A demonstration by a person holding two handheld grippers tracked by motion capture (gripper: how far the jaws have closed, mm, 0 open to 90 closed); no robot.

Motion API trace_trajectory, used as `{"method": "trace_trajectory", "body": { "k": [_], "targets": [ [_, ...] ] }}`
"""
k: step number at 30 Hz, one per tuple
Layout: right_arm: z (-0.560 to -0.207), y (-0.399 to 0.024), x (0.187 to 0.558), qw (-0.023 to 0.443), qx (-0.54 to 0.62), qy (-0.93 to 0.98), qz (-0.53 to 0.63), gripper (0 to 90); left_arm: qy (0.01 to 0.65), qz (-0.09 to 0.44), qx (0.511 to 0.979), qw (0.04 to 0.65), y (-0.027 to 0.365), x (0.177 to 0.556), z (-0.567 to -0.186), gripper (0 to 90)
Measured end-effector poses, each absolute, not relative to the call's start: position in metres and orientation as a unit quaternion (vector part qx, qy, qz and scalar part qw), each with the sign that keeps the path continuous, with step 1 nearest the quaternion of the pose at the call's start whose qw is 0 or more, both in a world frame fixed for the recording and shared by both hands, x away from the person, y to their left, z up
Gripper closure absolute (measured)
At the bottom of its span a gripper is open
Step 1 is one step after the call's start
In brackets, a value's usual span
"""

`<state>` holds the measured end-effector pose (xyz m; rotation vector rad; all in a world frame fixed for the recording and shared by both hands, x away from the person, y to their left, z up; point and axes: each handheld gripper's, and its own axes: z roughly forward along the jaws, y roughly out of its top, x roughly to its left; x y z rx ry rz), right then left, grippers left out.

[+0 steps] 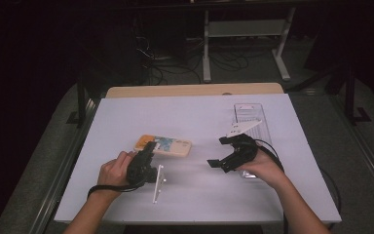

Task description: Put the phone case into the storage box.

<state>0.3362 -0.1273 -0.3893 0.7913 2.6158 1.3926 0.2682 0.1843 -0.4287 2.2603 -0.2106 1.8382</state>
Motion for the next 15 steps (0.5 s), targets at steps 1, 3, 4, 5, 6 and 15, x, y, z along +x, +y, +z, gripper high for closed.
{"method": "trace_trajectory", "body": {
  "k": [1, 3, 4, 5, 6, 15],
  "targets": [
    [-0.3897, -0.1271, 0.336, 0.039, 0.258, 0.853, 0.452, 2.9, -0.069, 0.626, 0.769, 0.112, 0.1844, 0.2681, -0.4287, 79.3],
    [-0.391, -0.127, 0.3356, 0.037, 0.259, 0.854, 0.45, 2.9, -0.068, 0.626, 0.769, 0.113, 0.1846, 0.2682, -0.4285, 79.3],
    [-0.3916, -0.1272, 0.3357, 0.037, 0.258, 0.854, 0.45, 2.9, -0.067, 0.626, 0.769, 0.114, 0.1847, 0.2683, -0.4286, 79.3],
    [-0.3923, -0.1275, 0.3354, 0.037, 0.26, 0.853, 0.451, 2.9, -0.067, 0.625, 0.769, 0.113, 0.1847, 0.2683, -0.4286, 79.3],
    [-0.3925, -0.1277, 0.3349, 0.035, 0.256, 0.854, 0.452, 2.9, -0.067, 0.625, 0.77, 0.112, 0.1846, 0.2682, -0.4285, 79.3],
    [-0.3941, -0.1266, 0.3346, 0.033, 0.253, 0.857, 0.447, 2.9, -0.053, 0.618, 0.774, 0.122, 0.1838, 0.2683, -0.4269, 79.2]
  ]
}}
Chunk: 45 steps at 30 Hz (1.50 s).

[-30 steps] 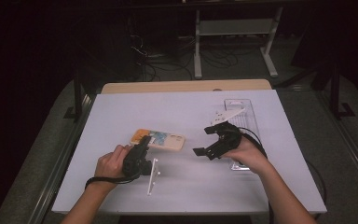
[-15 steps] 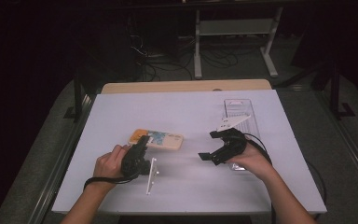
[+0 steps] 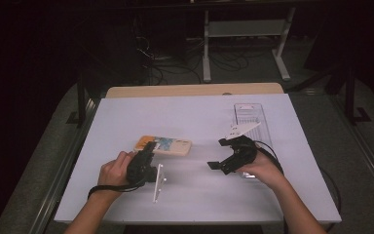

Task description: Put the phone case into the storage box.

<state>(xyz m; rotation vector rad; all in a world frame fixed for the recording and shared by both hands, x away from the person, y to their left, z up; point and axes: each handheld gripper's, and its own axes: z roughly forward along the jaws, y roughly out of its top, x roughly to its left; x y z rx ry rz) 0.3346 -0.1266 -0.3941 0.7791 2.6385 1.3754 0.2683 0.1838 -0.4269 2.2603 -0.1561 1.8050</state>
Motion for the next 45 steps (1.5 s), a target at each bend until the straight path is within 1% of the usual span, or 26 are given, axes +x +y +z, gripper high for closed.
{"method": "trace_trajectory", "body": {
  "k": [8, 9, 10, 11, 19, 25, 45],
  "targets": [
    [-0.395, -0.126, 0.335, 0.03, 0.249, 0.86, 0.444, 2.9, -0.036, 0.606, 0.783, 0.137, 0.183, 0.269, -0.425, 79.3],
    [-0.395, -0.126, 0.335, 0.028, 0.25, 0.86, 0.445, 2.9, -0.027, 0.598, 0.786, 0.153, 0.183, 0.27, -0.426, 79.3],
    [-0.395, -0.126, 0.335, 0.028, 0.25, 0.86, 0.445, 2.9, -0.027, 0.598, 0.786, 0.153, 0.183, 0.27, -0.426, 79.3],
    [-0.395, -0.126, 0.335, 0.027, 0.251, 0.859, 0.445, 2.9, -0.015, 0.59, 0.79, 0.166, 0.183, 0.271, -0.426, 79.3],
    [-0.395, -0.126, 0.336, 0.025, 0.253, 0.858, 0.446, 3.0, 0.02, 0.572, 0.798, 0.189, 0.184, 0.273, -0.422, 79.3],
    [-0.395, -0.127, 0.336, 0.023, 0.254, 0.858, 0.446, 3.1, 0.03, 0.564, 0.803, 0.191, 0.185, 0.274, -0.419, 79.3],
    [-0.395, -0.127, 0.337, 0.021, 0.258, 0.858, 0.444, 3.5, 0.082, 0.529, 0.815, 0.224, 0.186, 0.277, -0.412, 79.3]
  ]
}}
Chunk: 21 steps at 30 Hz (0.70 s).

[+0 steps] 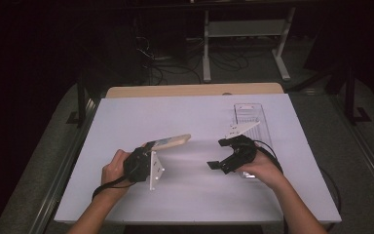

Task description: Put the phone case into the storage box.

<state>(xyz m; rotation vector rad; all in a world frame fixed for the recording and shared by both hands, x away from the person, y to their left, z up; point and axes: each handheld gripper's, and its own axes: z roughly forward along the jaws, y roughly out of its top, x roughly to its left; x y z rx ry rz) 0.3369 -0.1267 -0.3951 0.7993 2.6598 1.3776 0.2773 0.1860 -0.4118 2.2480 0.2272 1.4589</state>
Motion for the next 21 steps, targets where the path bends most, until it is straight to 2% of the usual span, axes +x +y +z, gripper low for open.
{"method": "trace_trajectory", "body": {
  "k": [21],
  "targets": [
    [-0.3954, -0.1267, 0.3373, 0.022, 0.256, 0.859, 0.443, 3.8, 0.144, 0.466, 0.827, 0.278, 0.1883, 0.282, -0.4054, 79.3]
  ]
}}
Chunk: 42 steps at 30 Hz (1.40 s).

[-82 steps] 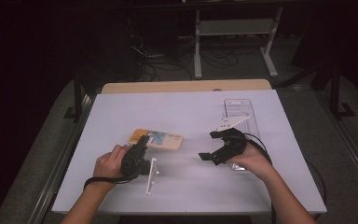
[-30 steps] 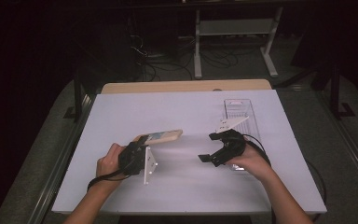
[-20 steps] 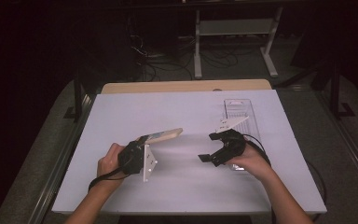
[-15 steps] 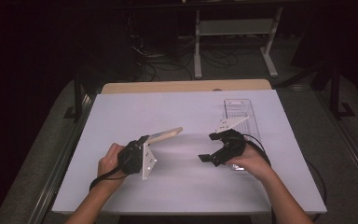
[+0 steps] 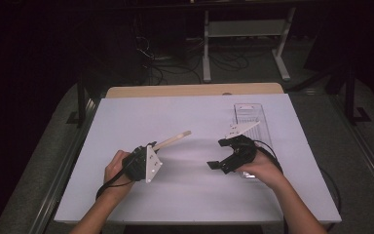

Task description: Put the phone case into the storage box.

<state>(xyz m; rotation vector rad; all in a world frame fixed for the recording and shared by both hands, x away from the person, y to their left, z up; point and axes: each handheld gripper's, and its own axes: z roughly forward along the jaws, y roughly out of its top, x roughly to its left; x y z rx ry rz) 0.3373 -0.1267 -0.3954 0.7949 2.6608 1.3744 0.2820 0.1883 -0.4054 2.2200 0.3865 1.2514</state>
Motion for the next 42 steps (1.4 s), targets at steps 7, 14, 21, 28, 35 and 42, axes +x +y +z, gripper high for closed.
{"method": "trace_trajectory", "body": {
  "k": [7, 14, 21, 28, 35, 42],
  "targets": [
    [-0.395, -0.127, 0.337, 0.022, 0.257, 0.859, 0.443, 4.1, 0.179, 0.433, 0.828, 0.307, 0.191, 0.285, -0.403, 79.3],
    [-0.395, -0.127, 0.337, 0.02, 0.258, 0.858, 0.443, 4.1, 0.217, 0.396, 0.824, 0.342, 0.196, 0.289, -0.399, 79.3],
    [-0.395, -0.127, 0.337, 0.019, 0.258, 0.858, 0.443, 4.2, 0.238, 0.374, 0.821, 0.359, 0.201, 0.293, -0.397, 79.3],
    [-0.395, -0.127, 0.338, 0.021, 0.257, 0.859, 0.443, 4.4, 0.259, 0.346, 0.821, 0.373, 0.205, 0.296, -0.395, 79.3],
    [-0.395, -0.127, 0.338, 0.02, 0.257, 0.859, 0.442, 4.5, 0.275, 0.327, 0.82, 0.38, 0.207, 0.298, -0.395, 79.3],
    [-0.396, -0.127, 0.338, 0.02, 0.257, 0.859, 0.442, 4.7, 0.301, 0.292, 0.812, 0.405, 0.209, 0.301, -0.395, 79.2]
  ]
}}
